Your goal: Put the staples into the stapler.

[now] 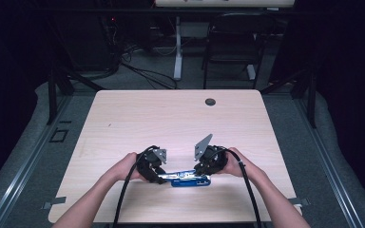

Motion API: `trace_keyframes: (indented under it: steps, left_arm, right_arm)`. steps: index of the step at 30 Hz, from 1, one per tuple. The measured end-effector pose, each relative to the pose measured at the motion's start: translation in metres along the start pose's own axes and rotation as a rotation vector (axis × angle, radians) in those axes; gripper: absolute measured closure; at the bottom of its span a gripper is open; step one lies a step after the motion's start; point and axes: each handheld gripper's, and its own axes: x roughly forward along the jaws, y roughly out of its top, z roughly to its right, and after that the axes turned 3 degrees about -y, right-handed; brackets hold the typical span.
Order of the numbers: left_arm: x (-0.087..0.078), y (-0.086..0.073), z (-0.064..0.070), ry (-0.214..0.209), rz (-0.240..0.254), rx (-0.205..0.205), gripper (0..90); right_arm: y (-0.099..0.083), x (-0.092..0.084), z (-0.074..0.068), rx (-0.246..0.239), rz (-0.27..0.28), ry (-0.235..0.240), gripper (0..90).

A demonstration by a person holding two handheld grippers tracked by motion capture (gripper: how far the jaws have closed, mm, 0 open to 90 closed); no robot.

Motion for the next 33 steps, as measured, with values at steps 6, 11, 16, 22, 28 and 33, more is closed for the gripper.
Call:
trace_keyframes:
  steps: [6, 11, 16, 22, 28, 33]
  left_arm:
    - [0.0, 0.0, 0.0, 0.002, -0.002, -0.001, 62.5]
    - [0.0, 0.0, 0.0, 0.003, -0.003, 0.002, 62.5]
    - [0.001, 0.0, 0.0, 0.001, -0.002, -0.001, 62.6]
    - [0.001, 0.0, 0.0, 0.005, -0.002, 0.006, 62.7]
    - [0.001, 0.0, 0.001, 0.01, -0.002, 0.011, 62.8]
    - [0.001, -0.001, 0.002, 0.009, 0.006, 0.01, 62.9]
  right_arm:
    - [0.0, 0.003, -0.002, -0.027, -0.011, -0.009, 78.1]
    - [-0.001, 0.005, -0.003, -0.034, -0.027, -0.009, 77.8]
    - [-0.002, 0.005, -0.002, -0.03, -0.039, -0.002, 76.8]
    - [-0.004, 0.002, 0.001, 0.004, -0.014, 0.016, 70.6]
    - [-0.003, -0.004, 0.004, 0.066, 0.022, 0.015, 70.3]
    - [-0.001, -0.007, 0.003, 0.131, 0.032, -0.007, 76.0]
